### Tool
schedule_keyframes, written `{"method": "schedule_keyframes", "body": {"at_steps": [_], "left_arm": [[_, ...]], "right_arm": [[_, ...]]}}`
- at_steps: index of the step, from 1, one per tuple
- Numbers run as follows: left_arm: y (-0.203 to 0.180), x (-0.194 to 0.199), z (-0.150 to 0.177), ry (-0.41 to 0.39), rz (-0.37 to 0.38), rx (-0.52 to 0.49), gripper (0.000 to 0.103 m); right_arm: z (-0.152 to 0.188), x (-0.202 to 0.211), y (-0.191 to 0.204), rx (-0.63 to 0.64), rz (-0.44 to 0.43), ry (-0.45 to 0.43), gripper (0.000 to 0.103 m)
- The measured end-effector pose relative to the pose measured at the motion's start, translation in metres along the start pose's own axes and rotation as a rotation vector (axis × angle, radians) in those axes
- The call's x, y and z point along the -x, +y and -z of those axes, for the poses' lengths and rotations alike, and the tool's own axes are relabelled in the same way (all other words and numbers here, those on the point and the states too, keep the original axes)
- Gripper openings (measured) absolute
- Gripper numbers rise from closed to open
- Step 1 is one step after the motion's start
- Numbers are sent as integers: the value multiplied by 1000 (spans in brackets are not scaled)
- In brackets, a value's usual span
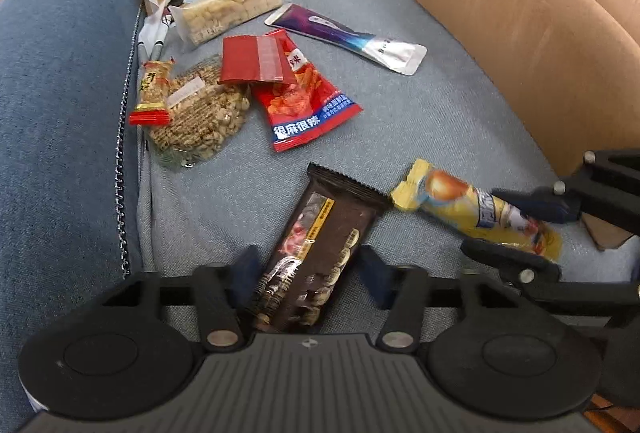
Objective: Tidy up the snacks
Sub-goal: 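Grasp the dark brown chocolate bar with the left tool while the right tool grasps the yellow wafer stick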
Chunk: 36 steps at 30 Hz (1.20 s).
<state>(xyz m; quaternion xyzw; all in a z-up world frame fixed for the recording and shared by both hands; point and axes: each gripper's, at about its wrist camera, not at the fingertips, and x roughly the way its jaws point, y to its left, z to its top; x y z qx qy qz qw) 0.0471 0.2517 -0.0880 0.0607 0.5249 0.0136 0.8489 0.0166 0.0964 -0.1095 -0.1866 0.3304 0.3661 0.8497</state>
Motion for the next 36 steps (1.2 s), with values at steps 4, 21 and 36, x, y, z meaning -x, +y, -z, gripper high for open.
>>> {"method": "schedule_keyframes", "body": {"at_steps": [4, 21, 36], "left_arm": [[8, 5, -5, -17, 5, 81, 42], [14, -10, -18, 83, 9, 283, 46], [25, 11, -23, -56, 32, 367, 43]], "right_arm": [[2, -6, -8, -67, -21, 25, 34], [1, -15, -15, -88, 2, 30, 13], [-3, 2, -13, -84, -5, -54, 11]]}}
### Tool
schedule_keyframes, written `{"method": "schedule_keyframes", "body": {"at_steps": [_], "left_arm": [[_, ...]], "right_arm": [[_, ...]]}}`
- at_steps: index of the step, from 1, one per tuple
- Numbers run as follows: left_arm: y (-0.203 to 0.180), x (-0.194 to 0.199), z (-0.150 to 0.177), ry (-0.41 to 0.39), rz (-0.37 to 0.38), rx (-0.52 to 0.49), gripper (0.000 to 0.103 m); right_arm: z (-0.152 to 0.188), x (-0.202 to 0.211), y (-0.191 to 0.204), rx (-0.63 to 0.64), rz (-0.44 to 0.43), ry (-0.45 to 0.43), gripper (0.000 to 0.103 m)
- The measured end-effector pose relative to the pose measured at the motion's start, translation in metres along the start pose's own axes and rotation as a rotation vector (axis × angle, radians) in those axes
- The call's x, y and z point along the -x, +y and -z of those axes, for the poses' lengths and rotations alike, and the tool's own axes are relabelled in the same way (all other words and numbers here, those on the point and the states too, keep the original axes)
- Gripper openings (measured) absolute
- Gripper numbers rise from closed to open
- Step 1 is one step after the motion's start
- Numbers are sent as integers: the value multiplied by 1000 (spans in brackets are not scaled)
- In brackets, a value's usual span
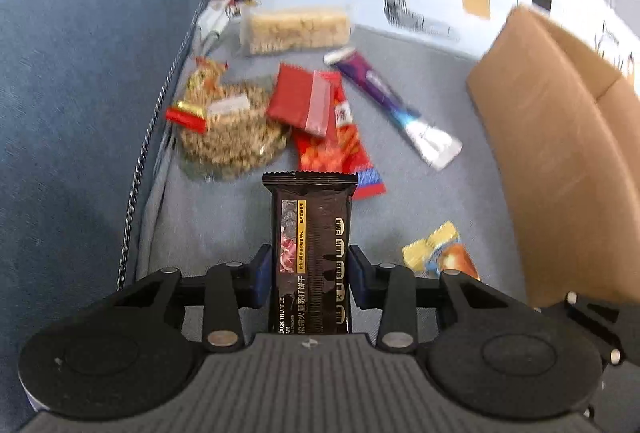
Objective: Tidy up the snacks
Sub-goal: 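Lift both snacks and carry them over the cardboard box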
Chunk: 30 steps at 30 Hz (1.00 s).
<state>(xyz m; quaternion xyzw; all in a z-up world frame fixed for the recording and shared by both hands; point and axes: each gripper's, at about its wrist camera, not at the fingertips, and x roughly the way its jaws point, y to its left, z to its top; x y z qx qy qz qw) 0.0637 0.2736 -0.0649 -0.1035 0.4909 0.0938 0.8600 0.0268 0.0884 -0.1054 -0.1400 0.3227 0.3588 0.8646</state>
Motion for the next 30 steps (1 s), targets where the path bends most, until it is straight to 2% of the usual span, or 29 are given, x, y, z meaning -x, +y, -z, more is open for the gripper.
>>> {"method": "schedule_keyframes", "body": {"at_steps": [7, 13, 18, 22, 30], "left_arm": [[-4, 27, -3, -117, 37, 57, 43], [-12, 55, 1, -225, 77, 78, 43], [-17, 76, 4, -313, 113, 127, 43], [-28, 89, 4, -375, 145, 155, 43], [-67, 99, 2, -443, 215, 144, 43]], "right_arm": [[-6, 32, -1, 16, -27, -113, 11], [-13, 54, -1, 13, -18, -160, 11], [-24, 84, -8, 35, -11, -251, 11], [-38, 111, -36, -20, 14, -308, 11], [-60, 159, -129, -101, 124, -382, 11]]}}
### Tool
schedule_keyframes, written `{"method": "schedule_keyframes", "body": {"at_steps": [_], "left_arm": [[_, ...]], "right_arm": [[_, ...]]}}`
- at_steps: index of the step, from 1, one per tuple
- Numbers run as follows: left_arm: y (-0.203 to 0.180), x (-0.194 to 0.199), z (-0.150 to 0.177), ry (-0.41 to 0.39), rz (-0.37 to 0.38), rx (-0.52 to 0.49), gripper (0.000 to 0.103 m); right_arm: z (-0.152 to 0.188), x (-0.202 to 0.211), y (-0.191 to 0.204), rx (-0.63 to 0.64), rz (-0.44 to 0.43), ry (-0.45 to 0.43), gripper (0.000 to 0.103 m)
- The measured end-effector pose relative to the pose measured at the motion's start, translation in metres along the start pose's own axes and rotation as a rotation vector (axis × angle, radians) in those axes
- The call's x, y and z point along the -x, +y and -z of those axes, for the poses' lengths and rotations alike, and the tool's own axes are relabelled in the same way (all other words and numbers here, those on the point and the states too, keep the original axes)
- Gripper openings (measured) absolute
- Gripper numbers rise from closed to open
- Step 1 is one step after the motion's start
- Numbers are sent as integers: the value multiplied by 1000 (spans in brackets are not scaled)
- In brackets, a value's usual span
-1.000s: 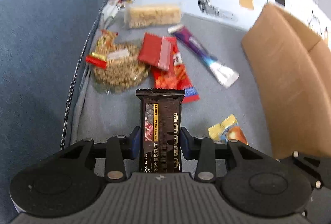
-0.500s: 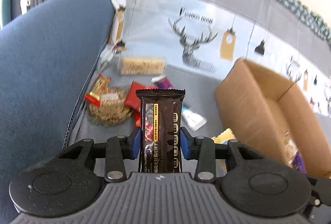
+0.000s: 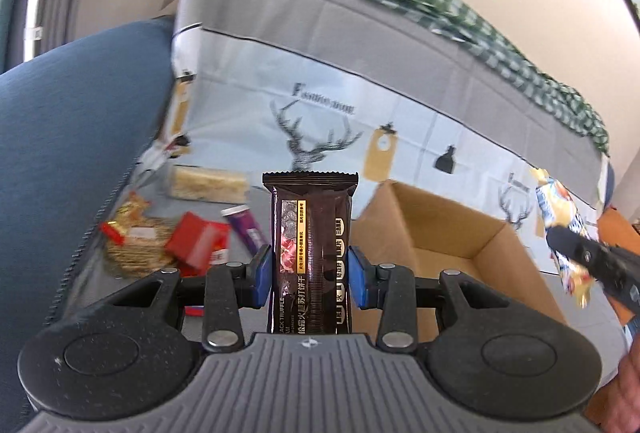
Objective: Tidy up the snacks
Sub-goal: 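Lift both snacks and carry them over the cardboard box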
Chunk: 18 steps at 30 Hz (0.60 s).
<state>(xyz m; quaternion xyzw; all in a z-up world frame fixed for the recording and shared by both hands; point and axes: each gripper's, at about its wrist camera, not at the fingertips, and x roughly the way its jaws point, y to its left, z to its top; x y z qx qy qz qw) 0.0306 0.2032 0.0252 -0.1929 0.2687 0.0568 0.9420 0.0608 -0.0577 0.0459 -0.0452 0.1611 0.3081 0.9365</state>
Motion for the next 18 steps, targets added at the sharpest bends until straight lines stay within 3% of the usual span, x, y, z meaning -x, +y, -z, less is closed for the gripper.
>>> {"method": "schedule_keyframes", "body": {"at_steps": [7, 18], "left_arm": [[-41, -14, 7, -26, 63, -35, 43], [-102, -35, 24, -22, 179, -137, 43]], "right_arm": [[18, 3, -73, -107, 144, 14, 11], [45, 16, -108, -65, 255, 53, 11]]}}
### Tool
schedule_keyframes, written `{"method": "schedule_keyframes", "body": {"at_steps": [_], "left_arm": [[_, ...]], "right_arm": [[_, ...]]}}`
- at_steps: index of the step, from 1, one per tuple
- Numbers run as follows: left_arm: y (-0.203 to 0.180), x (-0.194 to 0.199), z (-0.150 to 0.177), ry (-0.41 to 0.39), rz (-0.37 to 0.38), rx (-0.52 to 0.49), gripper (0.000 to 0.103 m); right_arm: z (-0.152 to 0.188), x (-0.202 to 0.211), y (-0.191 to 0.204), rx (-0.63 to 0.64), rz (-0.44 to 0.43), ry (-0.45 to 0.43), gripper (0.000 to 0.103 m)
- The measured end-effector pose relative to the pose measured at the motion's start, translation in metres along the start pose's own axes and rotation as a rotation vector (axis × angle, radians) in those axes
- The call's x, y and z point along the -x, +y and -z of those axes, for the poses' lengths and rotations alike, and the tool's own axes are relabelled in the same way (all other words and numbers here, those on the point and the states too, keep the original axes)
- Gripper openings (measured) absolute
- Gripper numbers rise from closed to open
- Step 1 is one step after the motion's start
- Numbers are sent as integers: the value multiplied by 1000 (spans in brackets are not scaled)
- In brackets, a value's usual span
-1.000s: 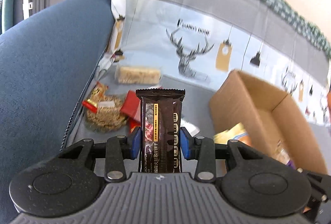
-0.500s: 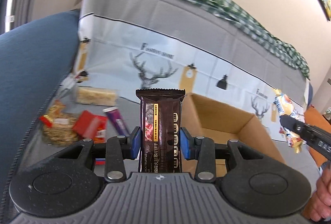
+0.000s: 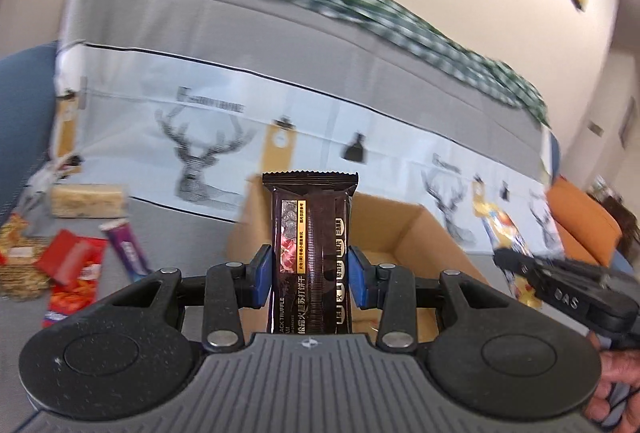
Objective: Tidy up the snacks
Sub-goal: 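Lift both snacks and carry them over the cardboard box, then hold the brown bar and wafer stick above the box with both tools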
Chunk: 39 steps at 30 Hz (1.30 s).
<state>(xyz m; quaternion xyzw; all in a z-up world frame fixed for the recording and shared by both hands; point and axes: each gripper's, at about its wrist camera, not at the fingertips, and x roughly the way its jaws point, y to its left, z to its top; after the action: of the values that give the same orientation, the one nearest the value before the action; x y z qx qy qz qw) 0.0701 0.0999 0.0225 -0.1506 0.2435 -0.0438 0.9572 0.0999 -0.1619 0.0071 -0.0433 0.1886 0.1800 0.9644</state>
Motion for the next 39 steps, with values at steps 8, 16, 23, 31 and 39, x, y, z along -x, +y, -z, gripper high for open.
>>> {"method": "schedule_keyframes", "body": {"at_steps": [8, 16, 23, 31, 39], "left_arm": [[-33, -19, 12, 19, 44, -103, 43], [-44, -26, 17, 31, 61, -122, 43], [-51, -32, 22, 44, 66, -139, 43], [-54, -32, 23, 39, 75, -143, 43], [-53, -33, 24, 36, 75, -151, 43]], "right_arm": [[10, 7, -22, 35, 64, -4, 10], [14, 3, -28, 42, 77, 9, 11], [14, 0, -23, 57, 64, 8, 10], [13, 1, -22, 69, 62, 3, 10], [14, 0, -22, 78, 66, 5, 10]]}}
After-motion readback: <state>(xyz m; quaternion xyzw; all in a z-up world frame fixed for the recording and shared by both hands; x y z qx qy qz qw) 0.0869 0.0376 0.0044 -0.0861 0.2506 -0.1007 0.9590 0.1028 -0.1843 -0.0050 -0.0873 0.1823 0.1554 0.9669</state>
